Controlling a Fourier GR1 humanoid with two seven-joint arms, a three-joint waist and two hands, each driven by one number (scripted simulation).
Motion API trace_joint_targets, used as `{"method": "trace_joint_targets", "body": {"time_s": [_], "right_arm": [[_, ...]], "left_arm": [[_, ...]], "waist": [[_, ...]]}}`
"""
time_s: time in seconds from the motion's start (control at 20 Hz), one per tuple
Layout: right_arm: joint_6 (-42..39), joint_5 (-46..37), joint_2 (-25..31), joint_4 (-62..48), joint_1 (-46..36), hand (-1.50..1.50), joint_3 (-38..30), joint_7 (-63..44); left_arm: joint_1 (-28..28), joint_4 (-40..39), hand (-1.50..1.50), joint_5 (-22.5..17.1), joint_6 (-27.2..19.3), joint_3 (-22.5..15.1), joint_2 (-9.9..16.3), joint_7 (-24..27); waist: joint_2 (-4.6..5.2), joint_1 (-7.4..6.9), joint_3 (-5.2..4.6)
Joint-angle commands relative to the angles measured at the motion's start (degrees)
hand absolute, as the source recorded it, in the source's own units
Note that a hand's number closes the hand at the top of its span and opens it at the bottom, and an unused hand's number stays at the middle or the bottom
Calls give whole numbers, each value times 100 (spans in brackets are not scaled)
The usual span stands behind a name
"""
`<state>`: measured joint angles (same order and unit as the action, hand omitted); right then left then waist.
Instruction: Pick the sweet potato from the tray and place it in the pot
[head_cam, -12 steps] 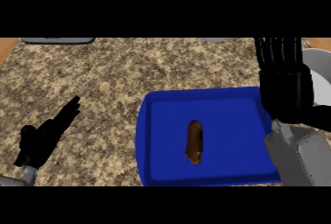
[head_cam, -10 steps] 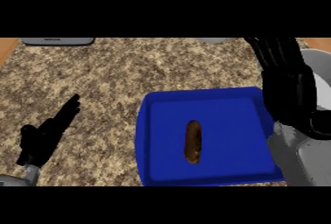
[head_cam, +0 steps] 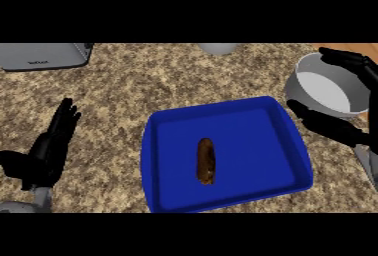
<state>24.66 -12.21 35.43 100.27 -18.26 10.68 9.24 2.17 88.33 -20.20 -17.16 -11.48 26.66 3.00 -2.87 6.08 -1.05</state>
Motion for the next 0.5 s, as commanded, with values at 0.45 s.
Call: {"method": "trace_joint_targets", "body": {"time_s": [0.45], "right_arm": [[587, -4409, -345, 1325, 1981, -150, 1886, -1867]], "left_arm": [[-245, 284, 0, 229, -625, -114, -655, 485]], "waist": [[91, -8, 40]]}}
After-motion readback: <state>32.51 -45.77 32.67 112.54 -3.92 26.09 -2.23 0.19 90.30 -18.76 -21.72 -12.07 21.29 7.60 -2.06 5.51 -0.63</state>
